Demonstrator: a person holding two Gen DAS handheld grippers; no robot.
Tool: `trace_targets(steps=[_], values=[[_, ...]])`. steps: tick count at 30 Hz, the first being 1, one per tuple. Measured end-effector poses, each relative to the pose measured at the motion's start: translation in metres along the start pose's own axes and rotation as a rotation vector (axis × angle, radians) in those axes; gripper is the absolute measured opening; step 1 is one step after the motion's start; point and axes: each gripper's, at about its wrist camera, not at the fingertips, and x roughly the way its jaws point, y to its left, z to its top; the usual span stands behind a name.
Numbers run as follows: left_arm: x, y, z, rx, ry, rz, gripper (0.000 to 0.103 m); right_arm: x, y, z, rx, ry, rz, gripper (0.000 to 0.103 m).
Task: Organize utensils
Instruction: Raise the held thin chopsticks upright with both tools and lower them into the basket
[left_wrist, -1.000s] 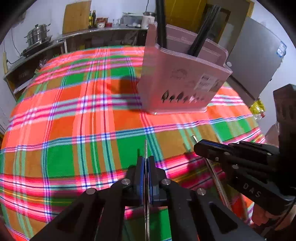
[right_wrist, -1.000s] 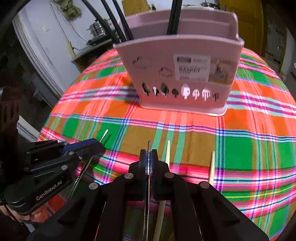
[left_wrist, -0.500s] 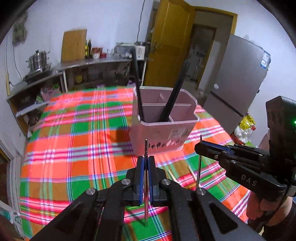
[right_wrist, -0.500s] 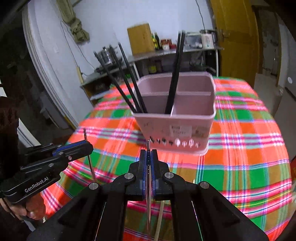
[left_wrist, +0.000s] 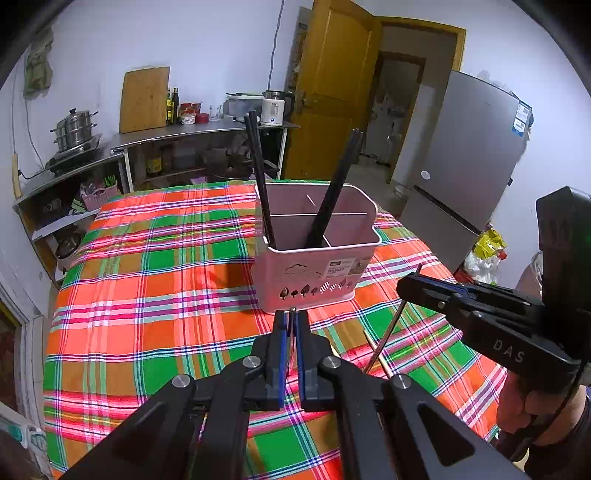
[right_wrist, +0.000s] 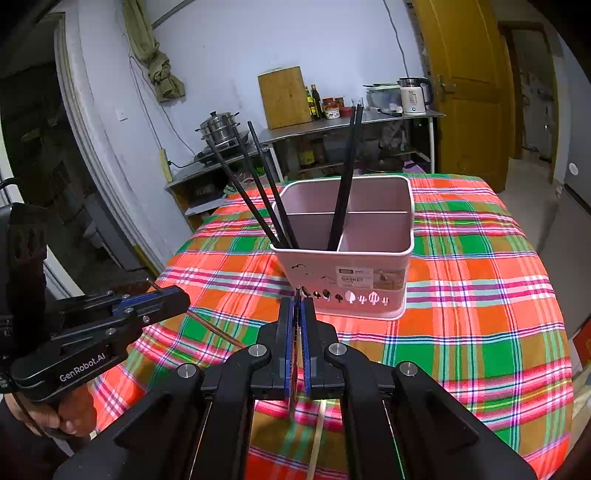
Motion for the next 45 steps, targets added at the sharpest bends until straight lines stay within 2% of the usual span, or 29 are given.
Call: trace_targets(steps=[14,21,30,38,45], values=[[-0.010,0.000,0.015,-0.029,0.004,-0.036,0.004,-0.021,-0.004,0.011,-0.008,-0.058,-0.012,0.004],[-0.021,0.000,0.052,-0.037,-0.045,-0.058,0.004,-0.033,-0.009,0.036,-0.007,-0.121,-0.029,0.004],[-0.036,0.000,0.113,-0.044,-0.137,-0.066,0.004,-0.050,-0.013,0.084,0.003,-0.230,-0.049,0.004],[-0.017,0.002,0.146,-0.045,-0.149,-0.051,0.004,-0.038,-0.014,0.116,0.009,-0.277,-0.047,0.004],[0.012,0.010,0.148,-0.053,-0.124,-0.040,0.004,-0.014,-0.016,0.121,0.016,-0.271,-0.040,0.004]])
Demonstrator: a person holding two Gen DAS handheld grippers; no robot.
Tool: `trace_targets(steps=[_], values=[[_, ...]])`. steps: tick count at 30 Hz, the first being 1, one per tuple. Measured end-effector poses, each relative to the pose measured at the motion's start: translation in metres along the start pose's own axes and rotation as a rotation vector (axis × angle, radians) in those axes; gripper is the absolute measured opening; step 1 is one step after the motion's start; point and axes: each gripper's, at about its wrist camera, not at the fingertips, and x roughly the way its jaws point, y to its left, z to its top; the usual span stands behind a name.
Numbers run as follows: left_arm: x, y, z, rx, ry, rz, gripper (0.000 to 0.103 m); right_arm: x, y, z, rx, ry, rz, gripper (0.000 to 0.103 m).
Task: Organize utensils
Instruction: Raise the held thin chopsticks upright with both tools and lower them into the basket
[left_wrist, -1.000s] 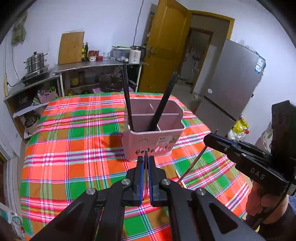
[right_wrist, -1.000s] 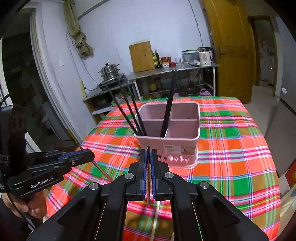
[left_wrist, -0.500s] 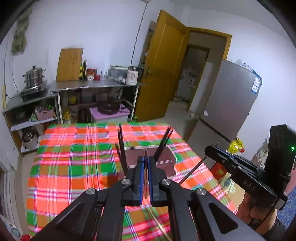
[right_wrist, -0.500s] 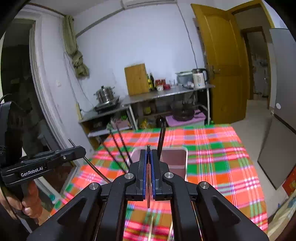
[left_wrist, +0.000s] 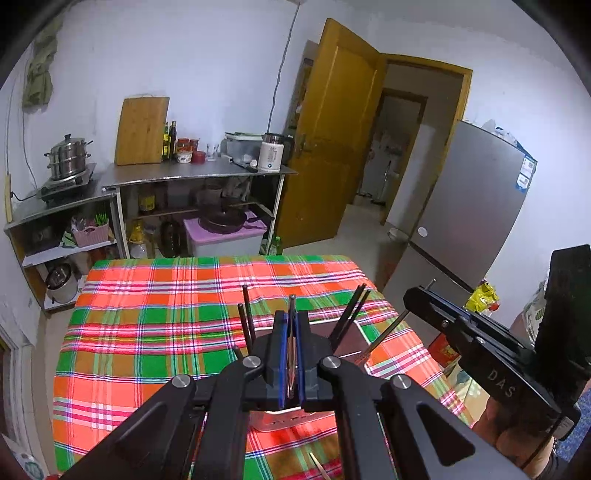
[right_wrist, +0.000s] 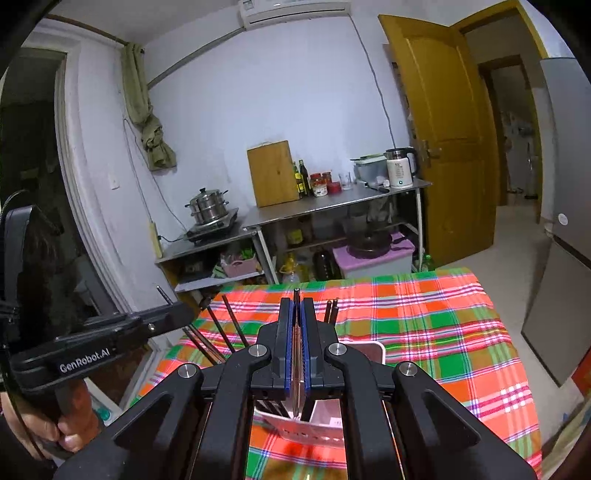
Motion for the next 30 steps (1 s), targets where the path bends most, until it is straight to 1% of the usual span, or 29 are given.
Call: trace_targets(steps=[7,11,17,23,25,27,30], values=[[0.028,0.008,-0.019,-0.015,0.047,0.003,0.004,0.026,-0.004,-0.019,-0.001,0.055,-0.008,0.004],[0.039,0.012,-0.029,-0.012,0.067,0.010,0.004,0.038,-0.007,-0.032,0.003,0.092,-0.007,0.004],[0.046,0.014,-0.035,-0.006,0.083,0.027,0.004,0.049,-0.011,-0.044,0.013,0.132,-0.006,0.004],[0.038,0.011,-0.036,0.007,0.054,0.049,0.004,0.052,-0.016,-0.048,0.021,0.155,-0.013,0.004],[0.032,0.008,-0.036,0.019,0.036,0.057,0.005,0.051,-0.016,-0.047,0.022,0.159,-0.013,0.006],[0.024,0.006,-0.034,0.027,0.021,0.059,0.005,0.046,-0.016,-0.046,0.021,0.152,-0.016,0.009],[0.009,0.002,-0.034,0.038,-0.010,0.063,0.005,0.035,-0.017,-0.043,0.020,0.132,-0.013,0.010]])
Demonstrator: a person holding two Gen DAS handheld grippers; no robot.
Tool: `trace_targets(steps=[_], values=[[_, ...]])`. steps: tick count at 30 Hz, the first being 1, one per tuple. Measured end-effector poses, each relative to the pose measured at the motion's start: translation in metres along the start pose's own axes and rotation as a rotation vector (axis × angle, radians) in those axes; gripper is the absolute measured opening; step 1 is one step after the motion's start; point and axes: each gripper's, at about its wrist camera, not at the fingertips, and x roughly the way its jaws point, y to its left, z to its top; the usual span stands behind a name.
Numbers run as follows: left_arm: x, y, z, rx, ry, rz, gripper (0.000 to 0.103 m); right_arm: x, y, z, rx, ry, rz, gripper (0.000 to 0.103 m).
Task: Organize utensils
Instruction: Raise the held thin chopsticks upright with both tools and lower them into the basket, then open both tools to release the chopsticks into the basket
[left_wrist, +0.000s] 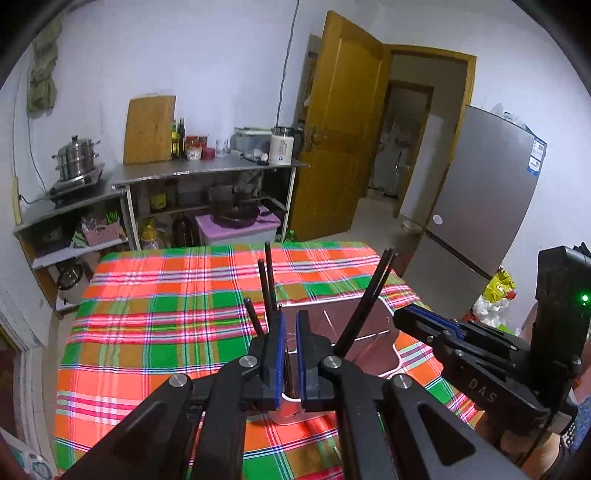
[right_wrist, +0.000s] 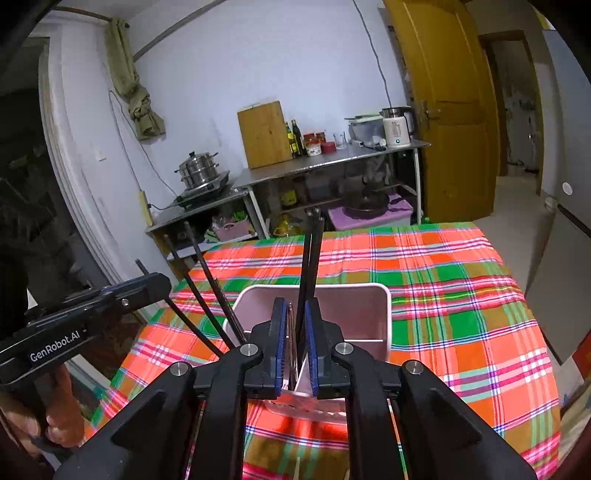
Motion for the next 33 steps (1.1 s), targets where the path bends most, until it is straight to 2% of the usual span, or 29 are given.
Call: trace_targets(steps=[5,12,22,33], values=[[-0.023,-0.001,-0.007,-0.016,-0.030,-0.007,0.005,-0.024,0.000,-0.002,-0.009,-0.032,-0.007,0.010],[-0.049,-0.004,-0.035,-0.035,-0.039,-0.008,0.005,-0.057,0.004,-0.019,-0.027,-0.054,-0.010,0.011],[-0.067,-0.011,-0.086,-0.053,-0.004,-0.016,0.005,-0.091,0.000,-0.058,-0.022,-0.048,-0.018,0.011],[-0.063,-0.016,-0.135,-0.079,0.063,-0.037,0.005,-0.108,-0.011,-0.094,0.000,-0.019,-0.030,0.011]])
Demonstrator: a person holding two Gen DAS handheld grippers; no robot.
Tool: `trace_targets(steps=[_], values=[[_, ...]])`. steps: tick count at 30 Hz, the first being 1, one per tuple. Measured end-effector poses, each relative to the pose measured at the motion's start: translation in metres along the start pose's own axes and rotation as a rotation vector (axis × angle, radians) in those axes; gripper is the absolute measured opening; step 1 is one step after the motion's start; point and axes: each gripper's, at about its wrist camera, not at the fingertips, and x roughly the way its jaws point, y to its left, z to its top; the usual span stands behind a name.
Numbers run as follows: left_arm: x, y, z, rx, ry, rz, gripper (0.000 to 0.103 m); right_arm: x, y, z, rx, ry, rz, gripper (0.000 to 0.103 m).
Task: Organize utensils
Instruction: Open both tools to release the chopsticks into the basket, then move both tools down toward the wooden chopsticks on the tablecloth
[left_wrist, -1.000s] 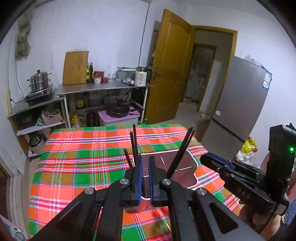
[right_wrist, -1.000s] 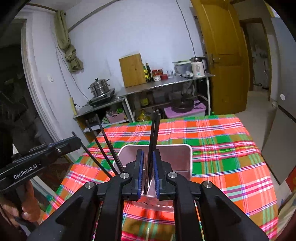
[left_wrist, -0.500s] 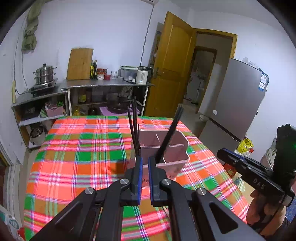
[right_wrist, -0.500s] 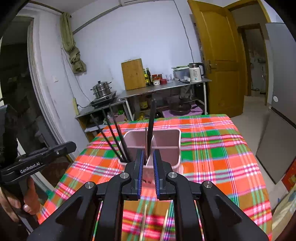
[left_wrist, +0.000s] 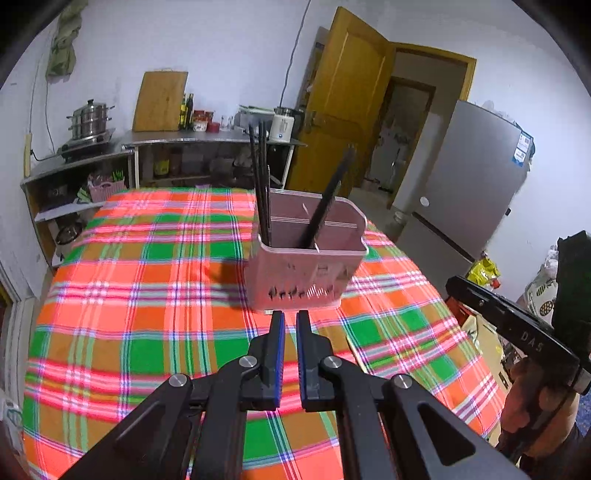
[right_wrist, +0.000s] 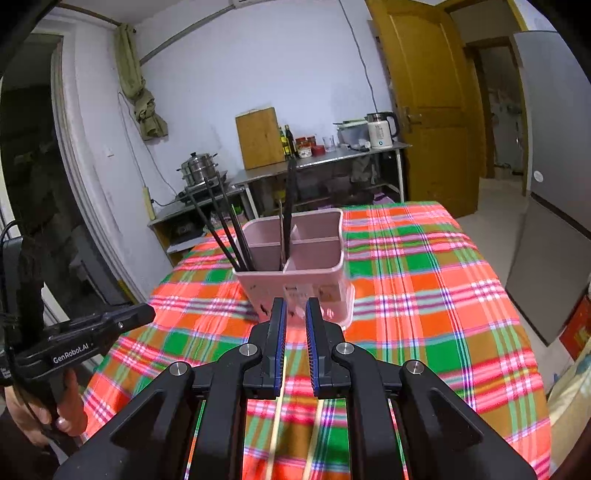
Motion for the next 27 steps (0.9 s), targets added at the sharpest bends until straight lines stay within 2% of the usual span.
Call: trace_targets(steps=[16,21,27], values=[[0.057,-0.009,-0.036,-0.037,0.146,-0.023,0.005,0.030,-0.022,-0.039,0.035,0.132,-0.019,0.011],[0.085,-0.009,-0.043,-0.071,0.210,-0.044,0.014,0.041,-0.030,-0.051,0.052,0.168,-0.021,0.012],[0.122,-0.014,-0.048,-0.106,0.276,-0.053,0.014,0.047,-0.037,-0.057,0.066,0.191,-0.026,0.013]])
